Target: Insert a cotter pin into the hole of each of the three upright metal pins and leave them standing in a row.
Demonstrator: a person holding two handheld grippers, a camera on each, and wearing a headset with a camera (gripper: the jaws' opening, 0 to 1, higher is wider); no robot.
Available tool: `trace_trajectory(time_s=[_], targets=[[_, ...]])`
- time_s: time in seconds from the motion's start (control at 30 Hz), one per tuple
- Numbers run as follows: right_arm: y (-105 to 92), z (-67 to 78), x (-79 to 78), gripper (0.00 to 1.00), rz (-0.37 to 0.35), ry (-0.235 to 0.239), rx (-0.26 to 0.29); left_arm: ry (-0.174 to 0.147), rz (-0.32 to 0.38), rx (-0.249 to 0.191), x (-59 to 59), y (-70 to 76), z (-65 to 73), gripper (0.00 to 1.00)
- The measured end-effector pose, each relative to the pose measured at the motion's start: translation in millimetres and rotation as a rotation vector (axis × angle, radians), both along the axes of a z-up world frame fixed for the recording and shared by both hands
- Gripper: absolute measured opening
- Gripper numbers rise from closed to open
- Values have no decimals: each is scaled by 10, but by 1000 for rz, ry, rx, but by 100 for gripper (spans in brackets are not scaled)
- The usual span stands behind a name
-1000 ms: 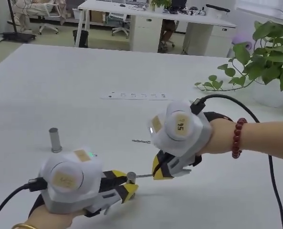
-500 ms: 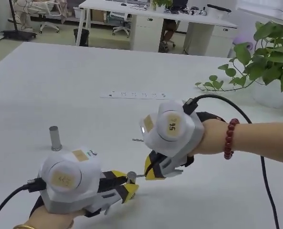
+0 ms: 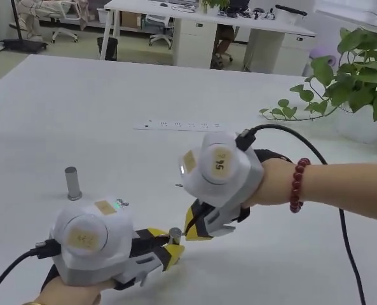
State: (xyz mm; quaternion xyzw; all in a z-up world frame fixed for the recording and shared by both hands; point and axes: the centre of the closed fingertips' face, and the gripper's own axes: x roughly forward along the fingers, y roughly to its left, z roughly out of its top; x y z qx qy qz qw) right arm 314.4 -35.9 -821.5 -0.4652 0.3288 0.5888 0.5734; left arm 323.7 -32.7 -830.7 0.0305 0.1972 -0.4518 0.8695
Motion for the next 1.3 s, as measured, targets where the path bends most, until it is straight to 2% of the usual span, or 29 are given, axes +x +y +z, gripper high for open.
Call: trace_trajectory(time_s=[0.13,0.3,0.4,0.57,0.7,0.83,1.3], targets=[[18,4,-11,4,-16,11,11,11,13,-1,-6,14,-13,13],[41,19,-28,7,-45,38,48,23,36,-3,-5,60,-16,19],[33,32,-32,9,-38,31,56,24,38,4,-7,74,-23,22],[-19,36,-50,10,-34,29,45,53,47,26,-49,108,-95,23],[-68,39,-49,9,-39,25,39,57,43,41,-80,115,-114,22],[-56,49,-37,7,-52,17,56,64,47,29,-86,113,-116,11],[4,56,-25,5,-69,12,74,78,60,27,-88,118,-135,10]])
